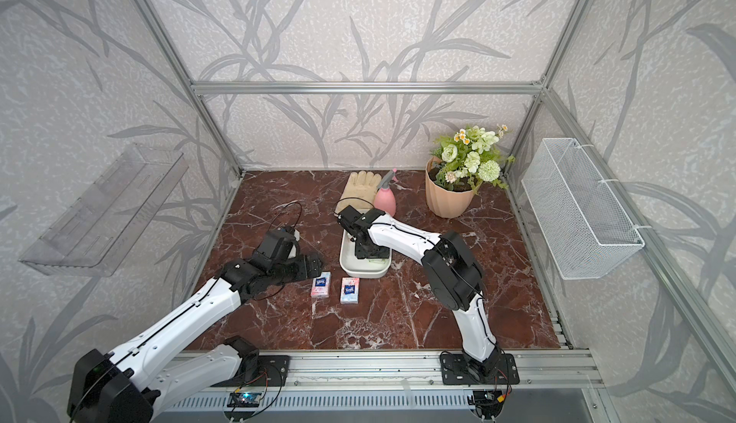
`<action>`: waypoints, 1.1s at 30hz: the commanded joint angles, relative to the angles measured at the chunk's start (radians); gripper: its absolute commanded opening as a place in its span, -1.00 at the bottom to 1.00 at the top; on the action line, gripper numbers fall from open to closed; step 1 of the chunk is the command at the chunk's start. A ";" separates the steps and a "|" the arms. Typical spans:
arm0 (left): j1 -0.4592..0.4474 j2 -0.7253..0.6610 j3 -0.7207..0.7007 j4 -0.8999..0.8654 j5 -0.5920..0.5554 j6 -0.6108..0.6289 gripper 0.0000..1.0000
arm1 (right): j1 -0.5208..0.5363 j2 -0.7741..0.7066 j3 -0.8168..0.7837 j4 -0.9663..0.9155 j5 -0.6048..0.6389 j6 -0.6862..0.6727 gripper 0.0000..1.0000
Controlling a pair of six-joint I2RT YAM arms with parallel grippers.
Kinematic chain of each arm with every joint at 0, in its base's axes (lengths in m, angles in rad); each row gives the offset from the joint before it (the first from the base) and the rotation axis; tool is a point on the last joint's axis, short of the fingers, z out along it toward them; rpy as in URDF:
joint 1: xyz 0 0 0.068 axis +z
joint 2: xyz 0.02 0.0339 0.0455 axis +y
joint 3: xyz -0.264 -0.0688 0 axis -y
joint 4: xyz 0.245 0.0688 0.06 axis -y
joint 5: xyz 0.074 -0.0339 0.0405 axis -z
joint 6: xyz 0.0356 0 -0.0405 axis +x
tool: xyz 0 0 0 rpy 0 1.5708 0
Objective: Take the pocket tissues out of the storage box
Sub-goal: Pick up the pocket tissues from the storage box, then place the pocket tissues at the center of the board.
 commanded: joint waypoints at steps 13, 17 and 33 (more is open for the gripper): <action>0.018 -0.004 0.020 -0.001 -0.024 0.030 1.00 | 0.017 -0.258 -0.098 -0.057 0.013 0.005 0.01; 0.021 0.005 0.030 0.007 -0.038 0.032 1.00 | 0.032 -0.378 -0.188 -0.072 0.013 0.012 0.01; 0.037 0.061 0.057 0.024 -0.028 0.035 1.00 | 0.110 -0.601 -0.585 0.089 -0.061 0.039 0.00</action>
